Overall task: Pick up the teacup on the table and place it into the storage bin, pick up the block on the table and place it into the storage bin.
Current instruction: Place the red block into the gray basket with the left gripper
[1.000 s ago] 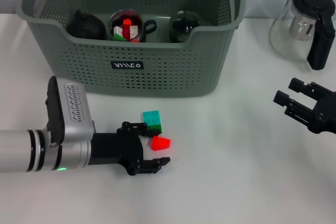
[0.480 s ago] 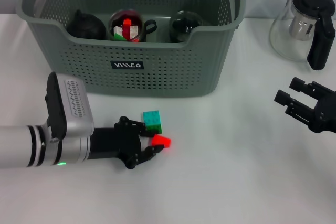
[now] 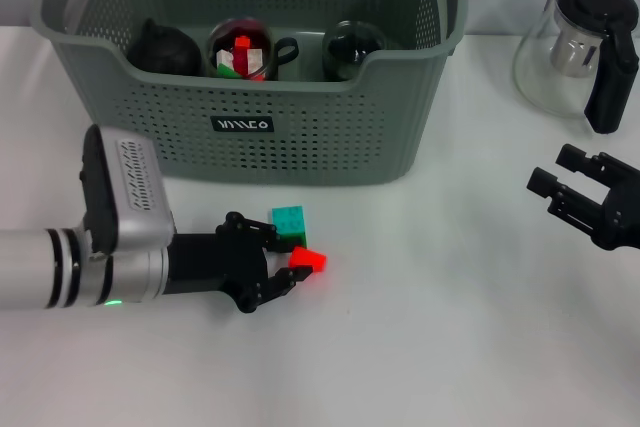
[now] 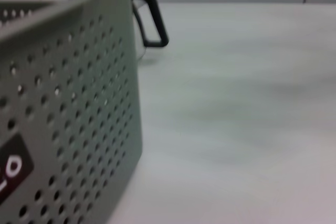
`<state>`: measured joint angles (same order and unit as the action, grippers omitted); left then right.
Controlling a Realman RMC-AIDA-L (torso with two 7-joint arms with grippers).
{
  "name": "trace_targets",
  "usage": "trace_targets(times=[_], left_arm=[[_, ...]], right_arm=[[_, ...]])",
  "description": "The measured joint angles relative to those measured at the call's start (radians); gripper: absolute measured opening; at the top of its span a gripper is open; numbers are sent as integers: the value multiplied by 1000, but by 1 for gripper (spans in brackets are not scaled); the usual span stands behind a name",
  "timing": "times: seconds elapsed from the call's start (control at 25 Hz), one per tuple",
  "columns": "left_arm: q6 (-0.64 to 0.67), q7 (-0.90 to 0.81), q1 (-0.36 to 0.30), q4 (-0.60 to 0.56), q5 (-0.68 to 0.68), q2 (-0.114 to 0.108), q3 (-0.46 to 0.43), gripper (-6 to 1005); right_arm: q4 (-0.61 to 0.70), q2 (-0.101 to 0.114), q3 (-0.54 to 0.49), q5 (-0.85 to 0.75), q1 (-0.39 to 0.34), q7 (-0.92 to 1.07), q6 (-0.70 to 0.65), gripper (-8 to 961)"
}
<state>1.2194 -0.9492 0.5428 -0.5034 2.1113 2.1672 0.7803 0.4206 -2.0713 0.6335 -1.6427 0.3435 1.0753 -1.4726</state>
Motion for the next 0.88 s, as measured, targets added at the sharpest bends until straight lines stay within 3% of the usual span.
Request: trace_targets(times=[0.12, 0.28, 0.4, 0.6, 0.76, 0.88], left_arm=[[73, -24, -12, -36, 5, -8, -4, 301], [254, -77, -21, -83, 9, -49, -34, 302], [431, -94, -13, -115, 6, -77, -118, 302], [658, -117, 61, -120, -36, -124, -278, 301], [698, -188, 130, -133, -128, -146, -302, 301], [633, -253, 185, -181, -190, -144, -303, 301]], right_arm=[[1, 0, 0, 1, 0, 0, 0, 644], [2, 1, 0, 2, 0, 0, -4, 644], [3, 0, 0, 2, 3, 0, -4, 645], [3, 1, -5, 3, 6, 0, 0, 646], [3, 0, -12, 2, 9, 0, 1, 645], [3, -2, -12, 0, 10, 0, 1, 644]])
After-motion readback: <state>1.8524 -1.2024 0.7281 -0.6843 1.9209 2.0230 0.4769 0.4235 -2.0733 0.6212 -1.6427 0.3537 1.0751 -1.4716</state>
